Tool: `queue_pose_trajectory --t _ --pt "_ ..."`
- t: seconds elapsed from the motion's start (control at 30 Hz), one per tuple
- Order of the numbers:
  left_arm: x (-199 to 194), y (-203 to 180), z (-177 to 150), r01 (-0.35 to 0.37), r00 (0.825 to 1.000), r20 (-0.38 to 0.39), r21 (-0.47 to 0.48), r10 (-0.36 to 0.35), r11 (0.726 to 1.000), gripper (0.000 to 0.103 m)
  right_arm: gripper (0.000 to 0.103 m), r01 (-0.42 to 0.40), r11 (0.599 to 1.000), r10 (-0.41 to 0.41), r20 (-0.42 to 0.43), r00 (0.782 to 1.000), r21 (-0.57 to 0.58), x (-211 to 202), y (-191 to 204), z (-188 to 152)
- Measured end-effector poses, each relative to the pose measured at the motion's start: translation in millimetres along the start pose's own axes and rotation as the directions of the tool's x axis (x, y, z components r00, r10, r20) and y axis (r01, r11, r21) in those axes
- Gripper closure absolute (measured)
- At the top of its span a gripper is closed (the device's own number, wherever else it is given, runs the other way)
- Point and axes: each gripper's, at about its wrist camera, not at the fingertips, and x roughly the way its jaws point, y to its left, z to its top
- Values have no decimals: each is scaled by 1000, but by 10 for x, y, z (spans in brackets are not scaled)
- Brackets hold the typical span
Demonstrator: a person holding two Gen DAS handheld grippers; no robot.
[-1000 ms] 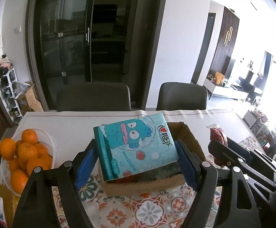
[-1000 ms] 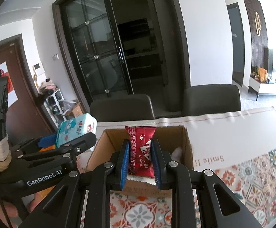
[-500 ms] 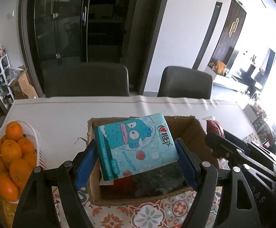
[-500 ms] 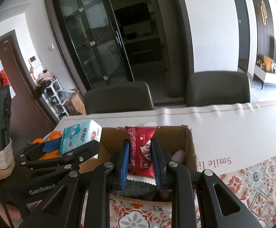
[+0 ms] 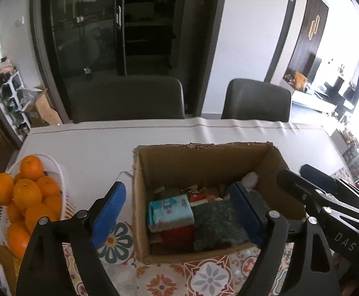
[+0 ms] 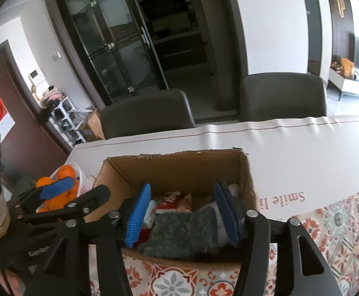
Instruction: Organize soft objects
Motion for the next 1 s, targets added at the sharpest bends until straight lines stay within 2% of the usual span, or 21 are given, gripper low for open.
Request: queue_pose_trajectory --t 0.1,0.2,0.5,0.67,0.83,1.0 --pt "-176 -15 -43 -17 999 33 8 16 1000 5 38 34 999 -34 19 999 11 -139 6 -20" --pt "-357 -25 -94 -48 997 64 8 48 999 2 37 64 998 -64 26 998 1 -285 42 -68" --pt "-1068 -174 -437 -154 977 154 51 144 987 0 22 120 992 -116 100 988 -27 -979 135 -377" --pt "-1482 -192 -827 -230 956 191 22 222 973 0 16 158 986 -149 145 978 -54 -1362 194 -642" --pt "-1810 -180 -1252 -249 948 197 -40 252 968 0 13 165 982 -147 175 974 -96 -1709 285 -959" --pt "-2119 -218 -1625 -283 933 215 -54 288 958 0 11 158 980 -135 181 974 -119 -1977 330 -1258"
